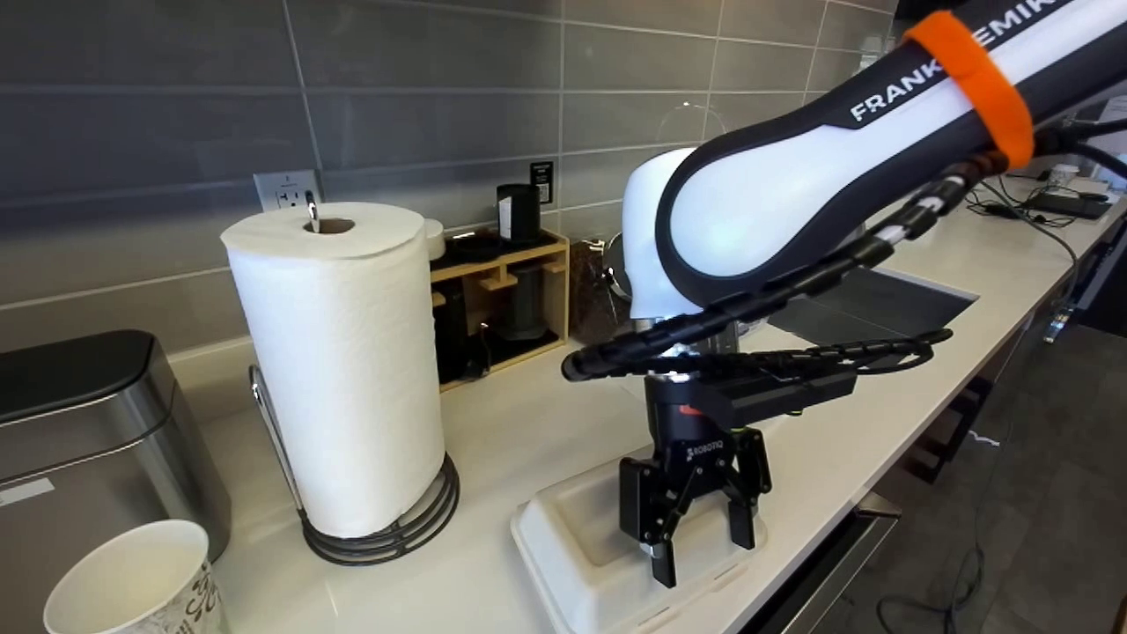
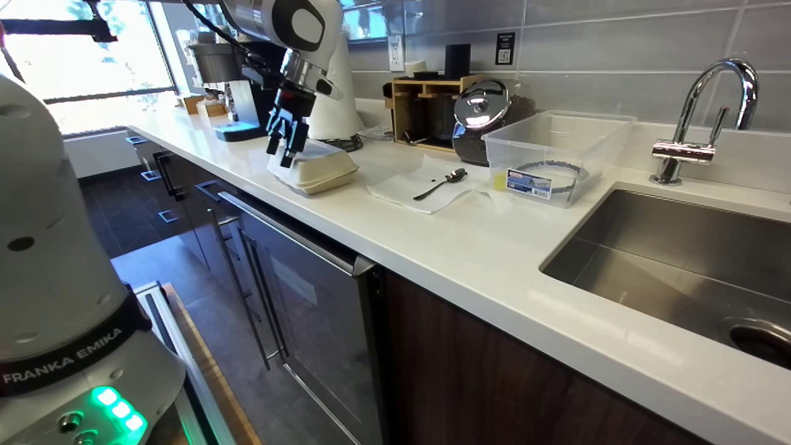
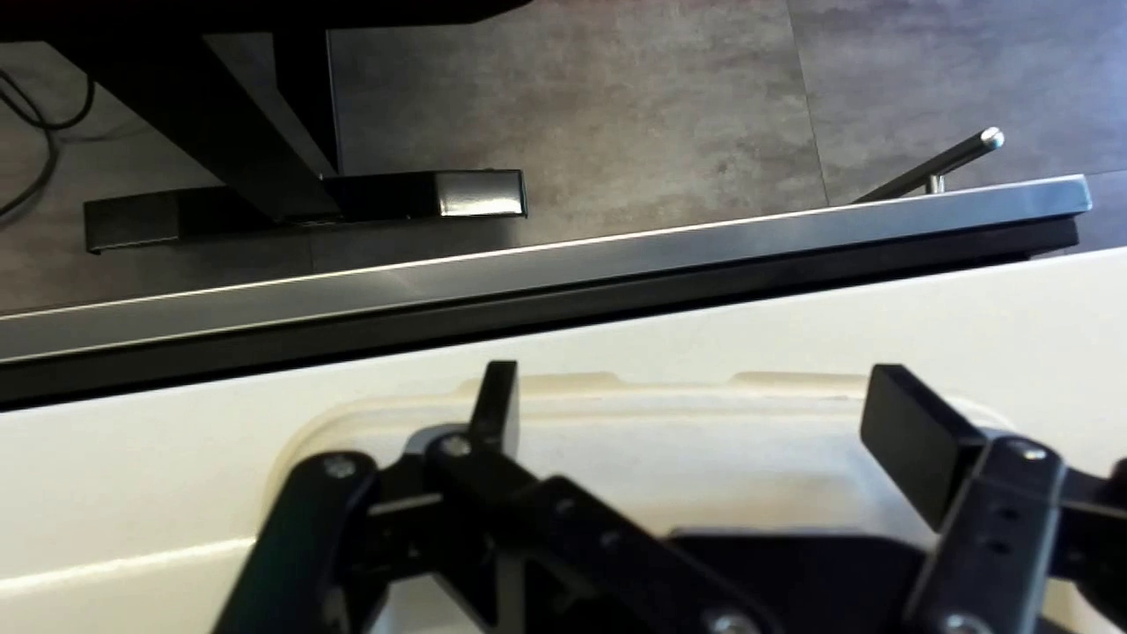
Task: Push the white food pack forwards then backwards.
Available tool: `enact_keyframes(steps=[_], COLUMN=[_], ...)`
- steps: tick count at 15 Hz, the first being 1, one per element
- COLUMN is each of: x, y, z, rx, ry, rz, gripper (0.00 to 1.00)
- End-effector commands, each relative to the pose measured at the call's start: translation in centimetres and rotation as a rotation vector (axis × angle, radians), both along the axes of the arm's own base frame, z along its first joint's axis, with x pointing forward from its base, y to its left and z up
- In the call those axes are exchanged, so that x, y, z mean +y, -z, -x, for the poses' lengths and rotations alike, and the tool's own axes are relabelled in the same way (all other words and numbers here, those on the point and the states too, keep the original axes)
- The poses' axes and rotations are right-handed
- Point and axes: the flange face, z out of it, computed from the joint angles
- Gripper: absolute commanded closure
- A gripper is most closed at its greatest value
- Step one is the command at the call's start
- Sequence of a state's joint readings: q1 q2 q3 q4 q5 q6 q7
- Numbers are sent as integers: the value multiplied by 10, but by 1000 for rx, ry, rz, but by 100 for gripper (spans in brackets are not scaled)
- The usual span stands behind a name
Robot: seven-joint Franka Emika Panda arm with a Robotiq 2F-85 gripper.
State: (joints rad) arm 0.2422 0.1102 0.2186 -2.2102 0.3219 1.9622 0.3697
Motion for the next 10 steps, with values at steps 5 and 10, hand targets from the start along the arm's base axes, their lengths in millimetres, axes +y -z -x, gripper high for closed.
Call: enact_keyframes(steps=[5, 10], x=[6, 7], y=[3, 0], z=[-28, -49], rx=[-63, -151], ry=[30, 30], rz=[48, 88], gripper=[0, 0])
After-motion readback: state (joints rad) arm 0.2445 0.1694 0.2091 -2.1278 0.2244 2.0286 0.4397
